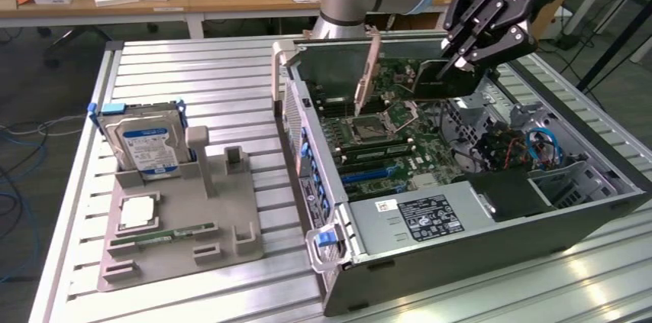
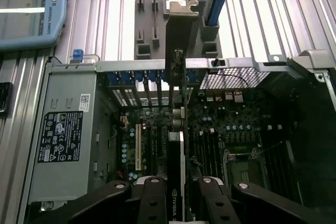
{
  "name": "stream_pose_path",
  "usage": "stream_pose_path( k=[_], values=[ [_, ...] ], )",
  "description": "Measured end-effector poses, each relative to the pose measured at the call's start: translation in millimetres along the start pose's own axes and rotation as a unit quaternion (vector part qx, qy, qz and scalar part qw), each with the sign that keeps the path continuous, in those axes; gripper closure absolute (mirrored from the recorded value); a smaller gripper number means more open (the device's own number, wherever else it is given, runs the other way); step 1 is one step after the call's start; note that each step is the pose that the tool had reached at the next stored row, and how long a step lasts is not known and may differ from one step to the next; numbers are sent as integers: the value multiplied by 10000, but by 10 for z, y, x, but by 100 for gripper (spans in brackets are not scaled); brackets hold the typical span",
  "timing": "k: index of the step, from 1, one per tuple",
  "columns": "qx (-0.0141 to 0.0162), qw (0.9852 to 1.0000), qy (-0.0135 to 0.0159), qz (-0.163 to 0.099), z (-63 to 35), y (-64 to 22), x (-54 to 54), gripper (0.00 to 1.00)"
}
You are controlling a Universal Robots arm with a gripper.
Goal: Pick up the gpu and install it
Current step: 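Insert the gpu into the slot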
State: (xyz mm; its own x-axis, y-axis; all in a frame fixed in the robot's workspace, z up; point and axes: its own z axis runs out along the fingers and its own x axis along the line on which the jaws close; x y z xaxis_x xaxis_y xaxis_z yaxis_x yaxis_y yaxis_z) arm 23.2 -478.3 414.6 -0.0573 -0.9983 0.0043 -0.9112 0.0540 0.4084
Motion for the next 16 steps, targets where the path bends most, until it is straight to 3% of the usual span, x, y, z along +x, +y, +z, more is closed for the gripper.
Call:
stream_pose_path(
  k=[2,10,16],
  values=[
    [0,10000,26,-85,-5,-11,-1,74],
    [0,9999,29,-98,6,-25,-1,74],
    [0,10000,26,-55,113,-49,-63,74]
  ],
)
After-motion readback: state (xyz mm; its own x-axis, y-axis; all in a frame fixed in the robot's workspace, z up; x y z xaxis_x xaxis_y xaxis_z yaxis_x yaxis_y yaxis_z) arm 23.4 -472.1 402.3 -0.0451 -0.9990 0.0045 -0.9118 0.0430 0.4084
